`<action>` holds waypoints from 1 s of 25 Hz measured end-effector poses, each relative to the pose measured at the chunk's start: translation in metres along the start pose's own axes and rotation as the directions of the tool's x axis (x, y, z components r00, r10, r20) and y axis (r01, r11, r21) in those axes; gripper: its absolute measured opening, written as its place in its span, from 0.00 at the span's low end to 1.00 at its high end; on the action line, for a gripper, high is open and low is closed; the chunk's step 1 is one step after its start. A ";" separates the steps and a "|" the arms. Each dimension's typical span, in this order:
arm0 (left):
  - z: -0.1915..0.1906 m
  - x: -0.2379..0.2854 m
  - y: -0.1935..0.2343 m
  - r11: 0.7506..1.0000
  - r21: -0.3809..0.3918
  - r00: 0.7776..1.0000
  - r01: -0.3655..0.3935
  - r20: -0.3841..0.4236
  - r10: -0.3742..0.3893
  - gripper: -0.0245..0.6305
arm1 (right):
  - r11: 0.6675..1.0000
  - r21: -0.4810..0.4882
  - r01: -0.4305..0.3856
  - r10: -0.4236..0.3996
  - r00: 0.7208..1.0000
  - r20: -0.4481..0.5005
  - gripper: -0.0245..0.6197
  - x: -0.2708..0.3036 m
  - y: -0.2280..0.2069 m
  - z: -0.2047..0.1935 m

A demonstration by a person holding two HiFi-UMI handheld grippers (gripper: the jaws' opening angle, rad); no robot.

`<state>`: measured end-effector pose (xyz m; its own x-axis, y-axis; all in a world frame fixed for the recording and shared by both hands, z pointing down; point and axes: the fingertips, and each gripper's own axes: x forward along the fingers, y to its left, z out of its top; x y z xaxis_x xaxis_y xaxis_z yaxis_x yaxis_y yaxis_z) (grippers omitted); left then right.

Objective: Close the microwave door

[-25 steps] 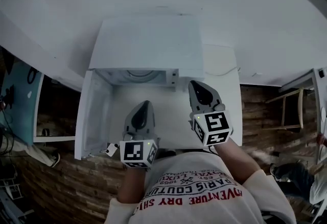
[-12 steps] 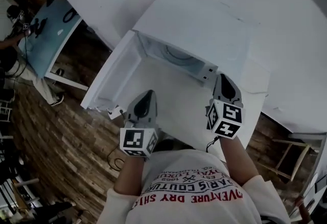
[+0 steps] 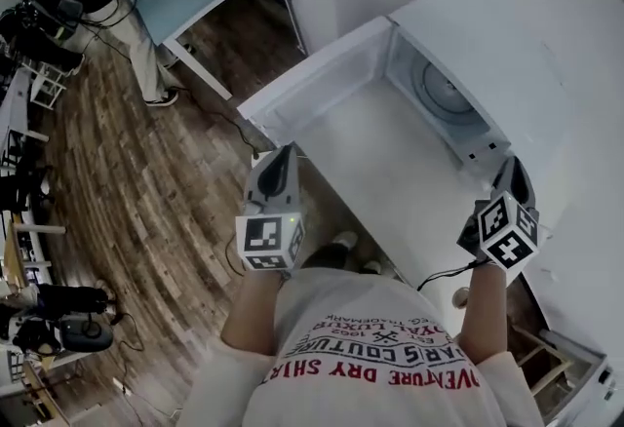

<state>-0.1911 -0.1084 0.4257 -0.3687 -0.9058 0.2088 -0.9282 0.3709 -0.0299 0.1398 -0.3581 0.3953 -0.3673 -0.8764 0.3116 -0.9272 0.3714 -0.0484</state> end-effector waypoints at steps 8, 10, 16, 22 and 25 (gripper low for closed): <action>-0.038 0.003 0.091 0.987 0.086 0.989 -0.135 -0.044 0.139 0.05 | 0.999 -0.046 0.028 -0.027 1.000 0.014 0.06 0.002 0.002 -0.007; -0.036 0.011 0.113 0.986 0.074 0.987 -0.148 -0.043 0.152 0.05 | 0.998 -0.056 0.019 -0.019 1.000 0.014 0.06 0.001 0.006 -0.006; -0.031 0.043 0.142 0.992 0.077 0.992 -0.104 -0.065 0.109 0.05 | 0.996 -0.088 0.011 -0.012 1.000 -0.004 0.06 -0.001 0.010 -0.002; -0.027 0.061 0.151 0.992 -0.003 0.990 -0.125 -0.061 0.125 0.05 | 0.990 -0.138 0.042 -0.041 0.999 0.012 0.06 0.003 0.011 -0.003; -0.028 0.060 0.150 0.994 -0.028 0.993 -0.105 -0.062 0.104 0.05 | 0.990 -0.128 0.057 -0.056 0.998 0.015 0.06 0.003 0.013 -0.003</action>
<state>-0.3513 -0.1016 0.4608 -0.4590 -0.8481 0.2646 -0.8824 0.4699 -0.0244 0.1268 -0.3555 0.3983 -0.3163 -0.9003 0.2991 -0.9296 0.3569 0.0914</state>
